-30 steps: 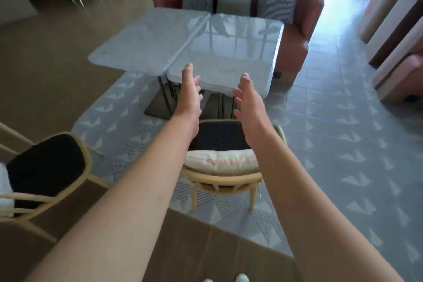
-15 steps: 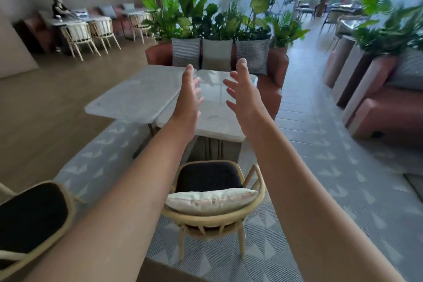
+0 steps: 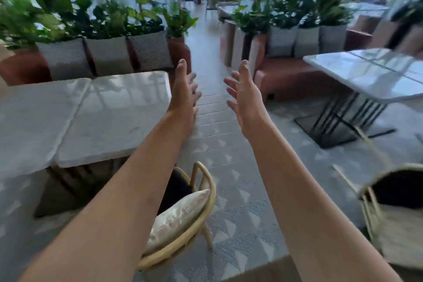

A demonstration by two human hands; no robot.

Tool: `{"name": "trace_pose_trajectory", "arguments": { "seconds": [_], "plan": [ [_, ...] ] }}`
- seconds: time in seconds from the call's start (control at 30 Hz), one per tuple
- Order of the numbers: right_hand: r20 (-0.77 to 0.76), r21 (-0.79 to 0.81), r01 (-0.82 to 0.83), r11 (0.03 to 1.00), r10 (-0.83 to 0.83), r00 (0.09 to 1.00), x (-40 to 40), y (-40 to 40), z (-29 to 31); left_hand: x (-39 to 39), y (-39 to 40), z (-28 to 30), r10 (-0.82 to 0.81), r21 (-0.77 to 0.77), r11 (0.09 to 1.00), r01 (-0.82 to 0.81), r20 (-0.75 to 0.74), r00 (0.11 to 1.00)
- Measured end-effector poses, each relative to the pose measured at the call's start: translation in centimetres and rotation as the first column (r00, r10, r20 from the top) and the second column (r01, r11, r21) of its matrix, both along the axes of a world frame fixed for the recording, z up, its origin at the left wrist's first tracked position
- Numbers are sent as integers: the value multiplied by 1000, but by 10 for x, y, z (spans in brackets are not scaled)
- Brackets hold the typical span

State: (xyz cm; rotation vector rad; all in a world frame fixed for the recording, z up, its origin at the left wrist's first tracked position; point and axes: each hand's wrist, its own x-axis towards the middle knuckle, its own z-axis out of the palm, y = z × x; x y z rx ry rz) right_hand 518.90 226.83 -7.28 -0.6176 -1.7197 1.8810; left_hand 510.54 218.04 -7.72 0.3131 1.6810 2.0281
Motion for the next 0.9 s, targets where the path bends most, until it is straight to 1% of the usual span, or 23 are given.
{"name": "trace_pose_trajectory", "arguments": {
  "seconds": [0.1, 0.2, 0.3, 0.4, 0.57, 0.7, 0.9],
  "plan": [
    [-9, -9, 101, 995, -101, 995, 32, 23, 0, 14, 37, 1, -137, 14, 990, 137, 10, 990],
    [2, -12, 229, 973, -229, 974, 76, 49, 1, 49, 73, 10, -270, 5, 963, 270, -4, 963],
    [-3, -18, 336, 942, -337, 942, 118, 72, 7, 91, 102, 21, -362, 4, 932, 362, -29, 932],
    [-58, -23, 448, 894, -448, 892, 165, 90, 18, 136, 130, 31, -447, 13, 894, 448, -55, 893],
    [-70, -38, 572, 819, -573, 816, 255, 122, 25, 221, 181, 35, -590, 21, 806, 592, -62, 805],
    [-58, 1, 649, 761, -648, 759, 325, 141, 22, 287, 210, 32, -675, 34, 735, 678, -61, 735],
    [-52, -4, 760, 650, -759, 649, 419, 159, 18, 383, 242, 31, -783, 27, 617, 786, -70, 618]
  ]
}}
